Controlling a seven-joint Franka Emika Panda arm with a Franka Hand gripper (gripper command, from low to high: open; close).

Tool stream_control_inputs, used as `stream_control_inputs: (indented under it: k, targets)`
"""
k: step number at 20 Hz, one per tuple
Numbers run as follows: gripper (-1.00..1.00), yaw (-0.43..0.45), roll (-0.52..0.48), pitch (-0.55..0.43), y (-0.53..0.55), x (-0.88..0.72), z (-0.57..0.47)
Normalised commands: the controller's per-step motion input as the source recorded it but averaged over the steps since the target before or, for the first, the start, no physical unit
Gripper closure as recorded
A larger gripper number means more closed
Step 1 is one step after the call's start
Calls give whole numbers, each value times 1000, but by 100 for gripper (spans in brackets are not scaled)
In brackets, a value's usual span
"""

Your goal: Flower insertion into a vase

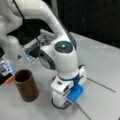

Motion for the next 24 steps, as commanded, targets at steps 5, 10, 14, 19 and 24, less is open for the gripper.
stream_control_inputs:
  k: [5,10,14,19,24]
  targets:
    - [-100,-40,1,86,35,184,-27]
    - [-100,-64,22,116,35,199,-30]
    - [-100,-64,19,94,29,217,47]
    - [-100,-39,-9,64,30,215,17]
    - [-100,-39,-11,39,31,217,-28]
